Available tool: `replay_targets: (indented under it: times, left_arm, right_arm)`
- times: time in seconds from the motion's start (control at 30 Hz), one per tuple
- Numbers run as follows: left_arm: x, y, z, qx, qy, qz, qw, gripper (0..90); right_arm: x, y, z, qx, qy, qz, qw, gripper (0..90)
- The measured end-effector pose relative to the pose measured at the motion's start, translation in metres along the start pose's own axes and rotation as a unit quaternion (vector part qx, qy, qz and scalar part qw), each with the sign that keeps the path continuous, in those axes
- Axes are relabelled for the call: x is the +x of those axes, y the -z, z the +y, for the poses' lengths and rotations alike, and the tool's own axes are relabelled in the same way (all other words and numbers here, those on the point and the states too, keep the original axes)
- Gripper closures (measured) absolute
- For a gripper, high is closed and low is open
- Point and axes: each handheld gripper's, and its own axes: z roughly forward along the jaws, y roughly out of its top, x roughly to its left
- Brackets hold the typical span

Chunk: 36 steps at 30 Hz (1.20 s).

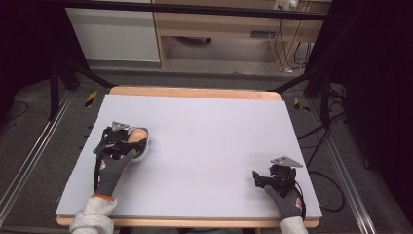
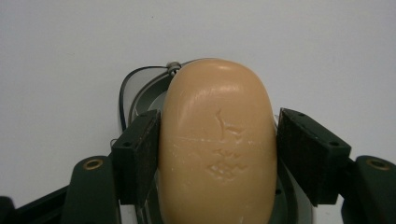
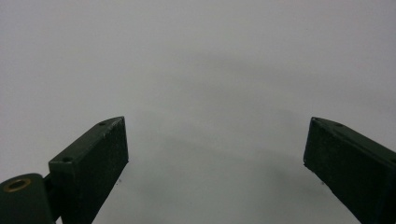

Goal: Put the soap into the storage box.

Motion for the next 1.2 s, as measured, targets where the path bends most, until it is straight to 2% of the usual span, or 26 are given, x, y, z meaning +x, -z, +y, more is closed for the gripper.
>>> replay_targets:
  times: [0.53,0.73,0.9,0.97,1.2]
  left_arm:
    - [-0.007,0.0,0.0,-0.003,-0.015,0.006,0.9999,28.1]
    - [-0.006,0.004,0.001,-0.017,-0.012,0.014,0.9997,28.0]
    - [-0.008,0.006,0.002,-0.024,-0.013,0.01,0.9996,28.1]
    - [-0.011,0.009,0.004,-0.029,-0.022,0.015,0.9992,27.2]
    - [-0.011,0.01,0.002,-0.024,-0.02,0.002,0.9995,27.3]
  right_arm:
    - [0.0,0.001,0.001,-0.001,-0.002,0.002,1.0,6.8]
    - [0.0,0.001,0.001,-0.003,0.0,0.0,1.0,6.7]
    - [0.0,0.001,0.001,-0.003,0.0,0.0,1.0,6.7]
    - [0.0,0.001,0.001,-0.003,-0.001,0.0,1.0,6.7]
    - [0.0,0.002,0.0,-0.003,-0.001,0.0,1.0,6.7]
